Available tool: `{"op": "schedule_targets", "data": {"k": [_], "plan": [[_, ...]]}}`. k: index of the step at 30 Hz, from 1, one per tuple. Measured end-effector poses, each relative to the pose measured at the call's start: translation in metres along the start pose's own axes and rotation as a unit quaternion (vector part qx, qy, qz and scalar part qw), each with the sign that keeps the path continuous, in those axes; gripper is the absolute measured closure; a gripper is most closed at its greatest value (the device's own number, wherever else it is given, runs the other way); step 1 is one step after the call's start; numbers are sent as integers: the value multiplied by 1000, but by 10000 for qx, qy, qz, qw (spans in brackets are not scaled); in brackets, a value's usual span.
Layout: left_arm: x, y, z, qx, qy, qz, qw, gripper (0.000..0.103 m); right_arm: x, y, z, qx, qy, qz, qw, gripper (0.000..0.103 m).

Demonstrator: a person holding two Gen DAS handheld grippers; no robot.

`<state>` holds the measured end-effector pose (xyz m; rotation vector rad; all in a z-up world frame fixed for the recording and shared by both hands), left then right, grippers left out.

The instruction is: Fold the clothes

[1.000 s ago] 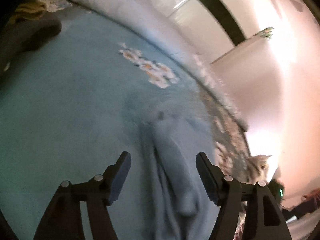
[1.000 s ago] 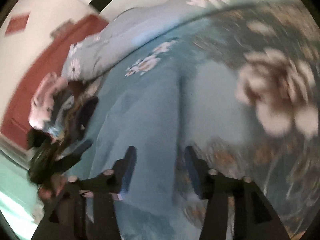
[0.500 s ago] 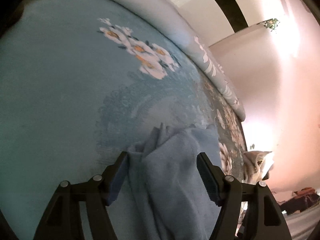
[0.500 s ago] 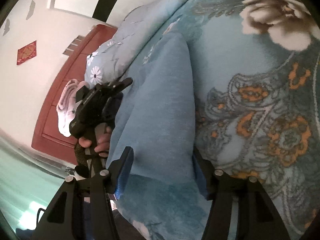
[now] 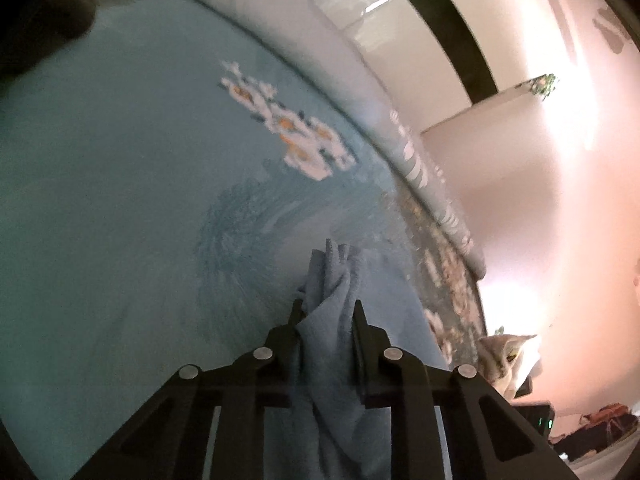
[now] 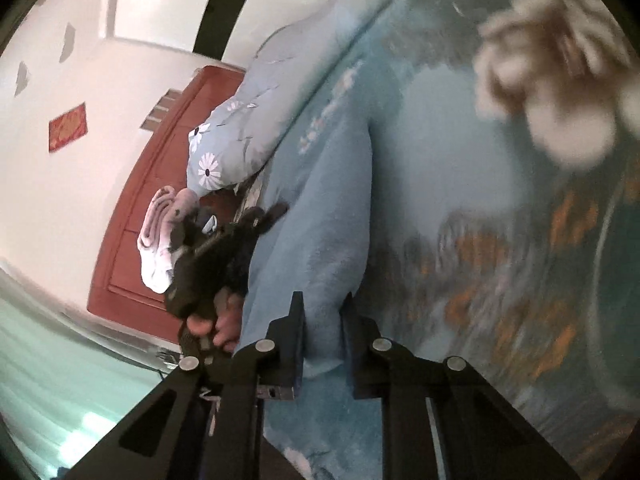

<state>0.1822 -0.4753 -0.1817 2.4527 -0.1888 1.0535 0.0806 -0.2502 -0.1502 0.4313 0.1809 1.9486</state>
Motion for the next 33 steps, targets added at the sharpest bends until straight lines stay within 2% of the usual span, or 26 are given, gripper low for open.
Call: {"op": "schedule_targets", "data": {"k": [5,7,9,12,13,17,19,20,21,22,23,24,25,30,33], "plan": [[47,-21,0,39,-71,-488,9988,83,-1,46,15,587,-118,395,9974,87],[62,-33,5,132,-96,-642,9978,83,-5,56,6,562,-62,638,9964,87],[61,-41,13,113,35,-632,9979,83,-10,61,-7,469,-81,828,9954,87],[45,-49,32,147,410,-415,9982,82,-20,59,-35,221,-309,971,9945,87],[43,-50,37,210,390,-379,9983,82,-23,57,-45,130,-413,979,9943,87],[37,-50,44,292,315,-279,9987,79,-15,50,-59,-99,-289,790,9964,85],[36,-50,46,301,284,-236,9989,76,-9,47,-61,-103,-439,735,9963,81],[38,-49,45,278,227,-226,9991,73,-4,45,-61,-122,-529,655,9964,79],[41,-47,44,249,223,-224,9992,63,-2,43,-58,-114,-567,585,9966,78],[42,-45,44,242,239,-224,9992,51,0,42,-54,-99,-595,519,9968,73],[43,-41,46,265,232,-228,9991,46,3,38,-51,-129,-592,391,9974,56],[43,-37,47,289,223,-232,9991,42,8,34,-48,-167,-584,250,9978,47],[44,-33,48,312,215,-236,9990,40,12,30,-45,-206,-575,109,9981,42],[22,-14,42,-21,381,154,9992,37,12,-3,-38,-570,-472,-80,9972,39],[5,-13,35,-246,450,490,9975,37,9,-15,-36,-684,-624,-456,9947,37]]}}
Point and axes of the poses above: each gripper's, at about its wrist camera, not at the fingertips, and x roughly against the way its jaws point, z to its left, y to its top, the point moved 8 cm from there along -x, roughly the way its jaws point, and after that the axes turned 15 degrees about y, right-handed, at the moved point
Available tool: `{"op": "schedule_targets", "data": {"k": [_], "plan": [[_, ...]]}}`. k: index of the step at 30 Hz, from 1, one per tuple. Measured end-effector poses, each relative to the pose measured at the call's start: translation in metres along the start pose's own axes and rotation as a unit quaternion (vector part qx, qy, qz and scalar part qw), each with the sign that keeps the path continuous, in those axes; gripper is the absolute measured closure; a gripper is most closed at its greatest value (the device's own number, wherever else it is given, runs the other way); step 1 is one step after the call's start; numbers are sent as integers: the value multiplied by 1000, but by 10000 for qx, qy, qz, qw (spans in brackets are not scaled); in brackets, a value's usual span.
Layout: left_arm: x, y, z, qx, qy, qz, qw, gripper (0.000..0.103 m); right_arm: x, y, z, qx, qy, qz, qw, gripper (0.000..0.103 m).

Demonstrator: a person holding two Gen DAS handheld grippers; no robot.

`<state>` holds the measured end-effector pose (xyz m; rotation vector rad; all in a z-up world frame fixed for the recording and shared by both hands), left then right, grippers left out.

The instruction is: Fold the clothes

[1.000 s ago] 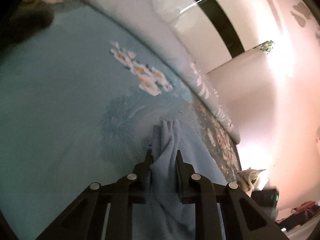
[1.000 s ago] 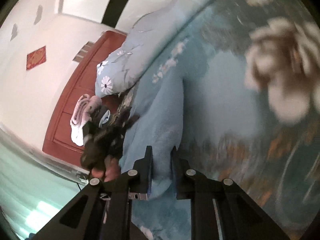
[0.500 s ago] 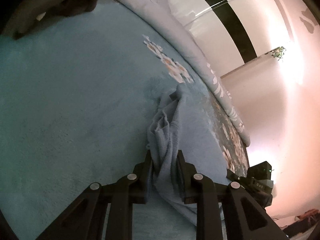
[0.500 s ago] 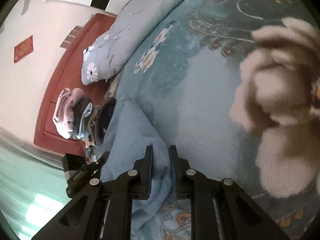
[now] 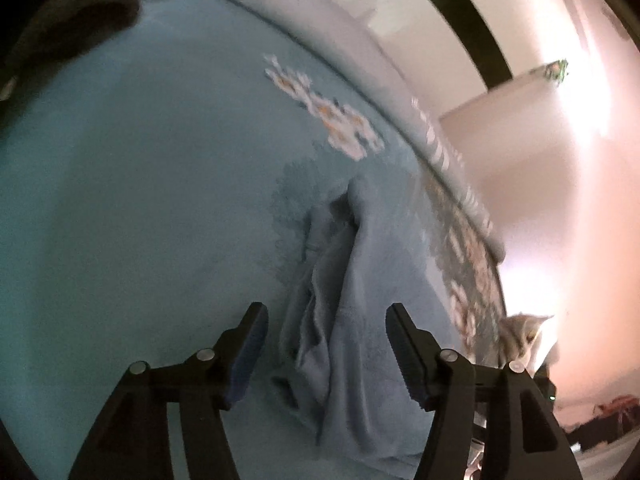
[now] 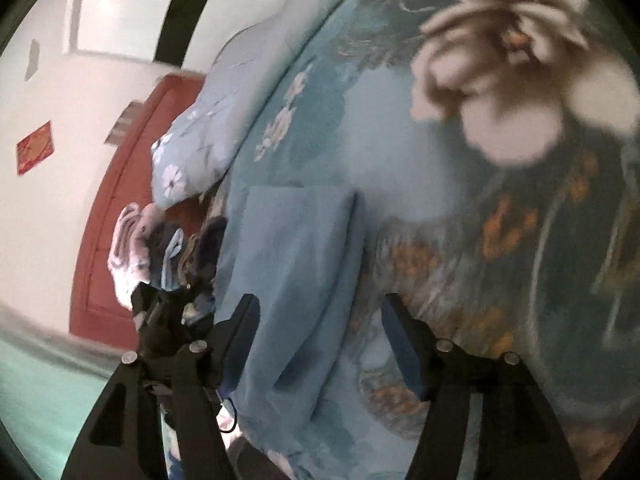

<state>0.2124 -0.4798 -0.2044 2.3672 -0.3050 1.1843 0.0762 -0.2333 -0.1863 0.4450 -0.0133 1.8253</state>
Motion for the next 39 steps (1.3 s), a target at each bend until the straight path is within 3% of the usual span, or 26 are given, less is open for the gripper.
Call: {"op": "schedule_targets", "data": {"k": [5,14,19,21,23,25,28,34,39], "plan": [[-8,-5,-14,-331,-44,162,9993,36,-20,-13,7,-357,275,-247,9987,37],[-4,-12,-19,-179,-407,124,9989,36,-36,-22,18,-210,218,-318,9990,35],[0,-16,-16,-83,-579,165,9982,36,-20,-25,10,-531,387,-415,9970,38],[0,-17,-16,-81,-576,143,9982,37,-13,-28,6,-561,269,-403,9972,38],[0,-18,-16,-54,-532,122,9985,42,-11,-29,6,-584,191,-413,9973,38],[-2,-19,-15,-16,-487,120,9987,67,-12,-30,5,-611,104,-429,9972,38],[1,-22,-7,194,-580,67,9981,77,-18,-31,7,-653,87,-422,9969,37],[17,-36,4,544,-697,-99,9960,82,-23,-38,10,-676,381,-200,9968,38],[35,-58,19,521,-501,-291,9970,82,-19,-34,5,-941,718,-181,9928,38]]}}
Point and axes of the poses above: each gripper's, at about its wrist camera, not at the fingertips, and x roughly against the way its jaws point, z to its left, y to its top, the point moved 8 cm from there along -x, roughly the way its jaws point, and after that the axes turned 15 degrees about y, right-handed, at the moved point
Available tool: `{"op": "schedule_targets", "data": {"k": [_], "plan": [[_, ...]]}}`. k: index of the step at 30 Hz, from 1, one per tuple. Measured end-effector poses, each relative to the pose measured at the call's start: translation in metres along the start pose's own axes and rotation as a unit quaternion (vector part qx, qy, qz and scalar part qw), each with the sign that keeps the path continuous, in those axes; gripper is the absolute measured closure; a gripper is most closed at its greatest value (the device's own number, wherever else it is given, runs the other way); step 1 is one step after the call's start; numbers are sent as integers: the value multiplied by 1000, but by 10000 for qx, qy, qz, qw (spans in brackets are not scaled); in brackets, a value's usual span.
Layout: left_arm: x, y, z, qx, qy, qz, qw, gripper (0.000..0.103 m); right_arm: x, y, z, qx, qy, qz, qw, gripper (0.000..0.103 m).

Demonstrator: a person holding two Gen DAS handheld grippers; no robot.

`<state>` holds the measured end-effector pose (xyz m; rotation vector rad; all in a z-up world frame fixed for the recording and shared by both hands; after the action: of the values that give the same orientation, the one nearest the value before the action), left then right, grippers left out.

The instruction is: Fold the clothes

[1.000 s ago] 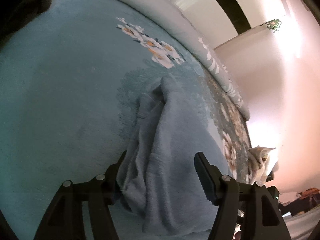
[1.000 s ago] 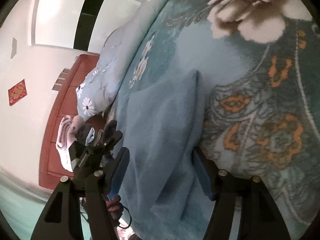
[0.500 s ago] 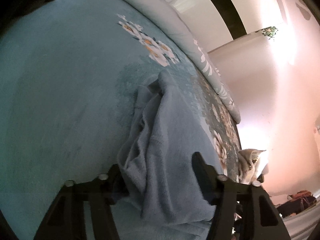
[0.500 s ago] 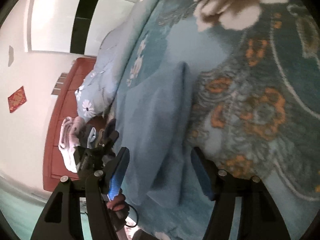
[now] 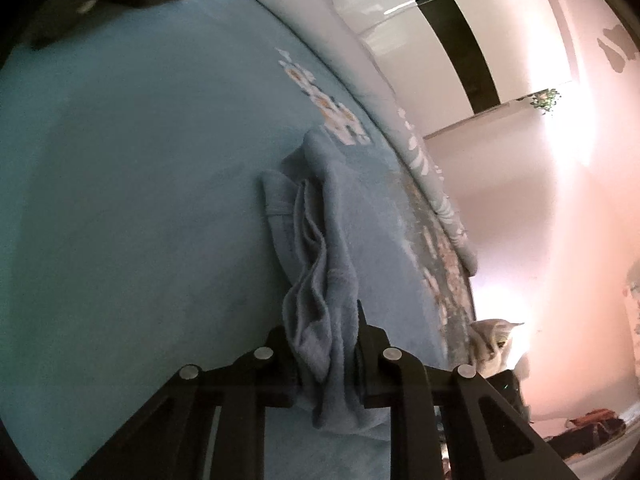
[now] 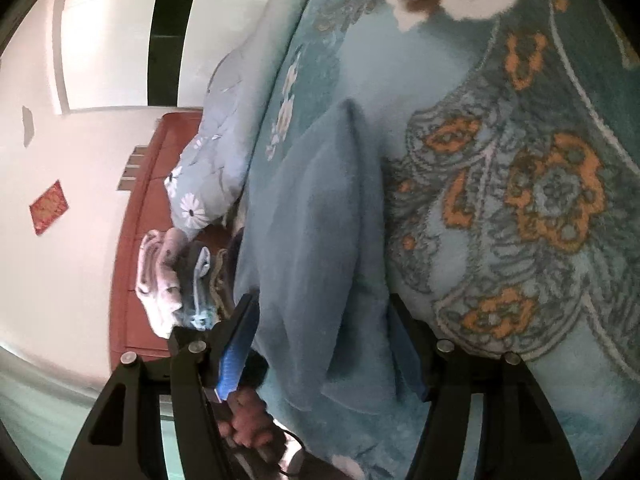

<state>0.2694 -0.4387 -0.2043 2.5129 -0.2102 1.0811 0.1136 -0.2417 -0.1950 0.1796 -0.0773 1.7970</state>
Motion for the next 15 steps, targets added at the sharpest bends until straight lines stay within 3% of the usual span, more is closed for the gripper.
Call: {"op": "schedule_targets", "data": {"k": [12,15], "plan": [[-10,7,10,286,10,211,9994,66,-13,3,4,137,55,118,9998,38],[-10,7,7,293,-7,175,9994,64,-17,4,2,94,132,158,9997,59]]}}
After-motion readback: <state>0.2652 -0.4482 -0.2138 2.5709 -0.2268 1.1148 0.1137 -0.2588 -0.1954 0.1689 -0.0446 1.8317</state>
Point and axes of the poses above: each gripper's, at about its wrist camera, not at the fingertips, and x roughly against the way its jaws point, z to its left, y to its top, the point moved 8 cm from there along -x, roughly the way its jaws point, and after that the axes turned 15 degrees about y, right-handed, at the moved point
